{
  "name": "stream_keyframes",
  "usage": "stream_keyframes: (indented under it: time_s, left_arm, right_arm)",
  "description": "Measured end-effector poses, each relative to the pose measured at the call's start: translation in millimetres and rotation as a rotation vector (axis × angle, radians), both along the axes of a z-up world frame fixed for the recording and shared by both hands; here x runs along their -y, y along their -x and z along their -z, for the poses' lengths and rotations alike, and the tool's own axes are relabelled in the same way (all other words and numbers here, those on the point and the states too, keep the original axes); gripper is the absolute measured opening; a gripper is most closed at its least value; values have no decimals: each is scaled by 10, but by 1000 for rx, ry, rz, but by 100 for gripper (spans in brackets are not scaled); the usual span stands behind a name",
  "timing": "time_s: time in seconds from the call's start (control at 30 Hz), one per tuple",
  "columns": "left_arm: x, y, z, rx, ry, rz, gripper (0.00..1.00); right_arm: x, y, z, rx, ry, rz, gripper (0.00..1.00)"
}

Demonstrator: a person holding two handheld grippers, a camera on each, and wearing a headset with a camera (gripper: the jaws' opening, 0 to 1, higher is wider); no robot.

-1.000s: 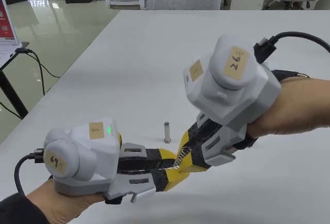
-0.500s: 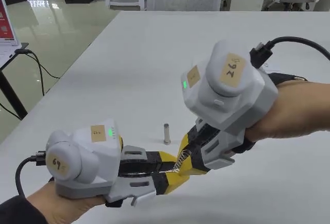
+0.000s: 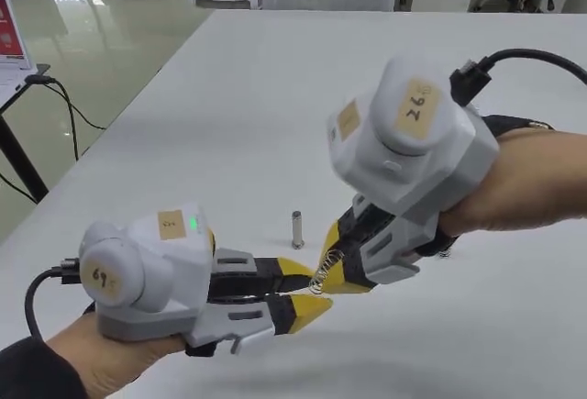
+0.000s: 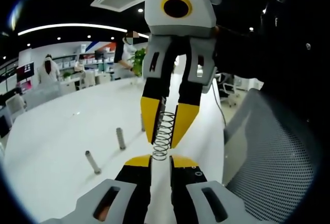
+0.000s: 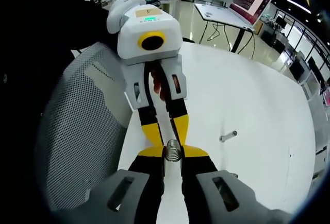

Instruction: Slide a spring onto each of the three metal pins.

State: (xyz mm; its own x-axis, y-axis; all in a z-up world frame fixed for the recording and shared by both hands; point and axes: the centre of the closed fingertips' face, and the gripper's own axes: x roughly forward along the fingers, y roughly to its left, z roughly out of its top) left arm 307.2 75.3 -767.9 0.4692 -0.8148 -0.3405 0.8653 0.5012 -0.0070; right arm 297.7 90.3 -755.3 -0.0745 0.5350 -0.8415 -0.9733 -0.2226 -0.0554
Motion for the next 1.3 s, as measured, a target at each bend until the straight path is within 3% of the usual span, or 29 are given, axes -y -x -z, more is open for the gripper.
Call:
stream_keyframes:
  time_s: [0.33,1.3]
  left_arm:
    - [-39,-20,51,-18,-4,-29,12]
    - [-117,-68,85,-30,-6,-75,23]
  right_arm:
    - [61,-64,6,14,13,14,8]
    - [82,-400,-79,63,51,34,8]
